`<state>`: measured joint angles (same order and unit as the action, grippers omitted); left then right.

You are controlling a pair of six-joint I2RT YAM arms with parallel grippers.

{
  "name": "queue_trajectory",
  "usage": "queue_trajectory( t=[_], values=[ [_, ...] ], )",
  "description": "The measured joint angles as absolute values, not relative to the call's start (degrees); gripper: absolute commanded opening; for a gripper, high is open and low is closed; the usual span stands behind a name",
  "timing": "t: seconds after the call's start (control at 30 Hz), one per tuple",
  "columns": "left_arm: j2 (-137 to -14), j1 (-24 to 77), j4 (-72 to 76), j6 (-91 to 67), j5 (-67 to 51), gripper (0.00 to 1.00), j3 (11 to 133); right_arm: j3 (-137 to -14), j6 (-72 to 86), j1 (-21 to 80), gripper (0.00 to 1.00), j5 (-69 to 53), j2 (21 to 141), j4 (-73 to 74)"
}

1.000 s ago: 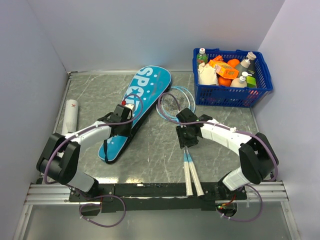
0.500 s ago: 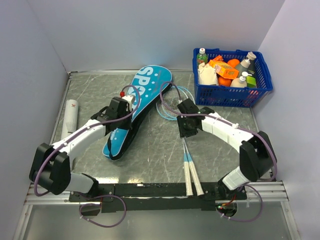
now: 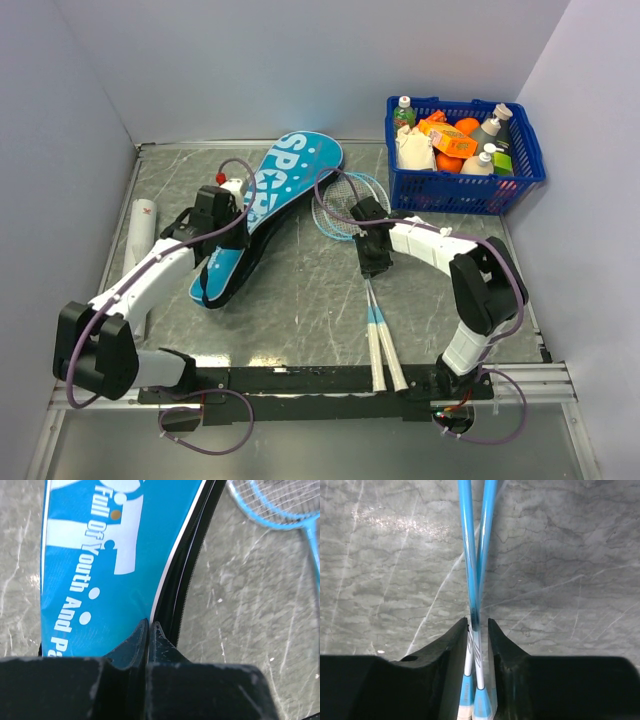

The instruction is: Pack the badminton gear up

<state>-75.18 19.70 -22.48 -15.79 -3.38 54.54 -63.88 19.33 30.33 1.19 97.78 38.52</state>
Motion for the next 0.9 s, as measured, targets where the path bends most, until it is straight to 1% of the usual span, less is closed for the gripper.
queue_trajectory(
  t=[0.27, 0.3, 0.33, 0.4, 0.9],
  values=[
    [-74.0, 19.3, -20.2, -15.9, -4.8, 0.01, 53.2, -63.9, 19.3, 30.3, 0.24, 0.6, 99.6, 38.3],
    [-74.0, 19.3, -20.0, -15.9, -4.9, 0.01, 52.8, -63.9, 19.3, 30.3, 0.19, 0.5, 99.9, 38.3],
    [-74.0, 19.2, -19.9, -15.9, -4.9, 0.01, 52.5, -63.9, 19.4, 30.3, 0.09, 0.3, 100.3, 38.2],
    [-74.0, 19.0, -19.7, -16.0, -5.0, 0.01, 52.3, -63.9, 19.2, 30.3, 0.0, -0.1, 100.6, 38.0],
    [-73.7, 18.6, -17.9, -16.0, -6.2, 0.01, 50.8, -64.7, 18.7, 30.4, 0.0, 0.5, 99.3, 39.8]
  ],
)
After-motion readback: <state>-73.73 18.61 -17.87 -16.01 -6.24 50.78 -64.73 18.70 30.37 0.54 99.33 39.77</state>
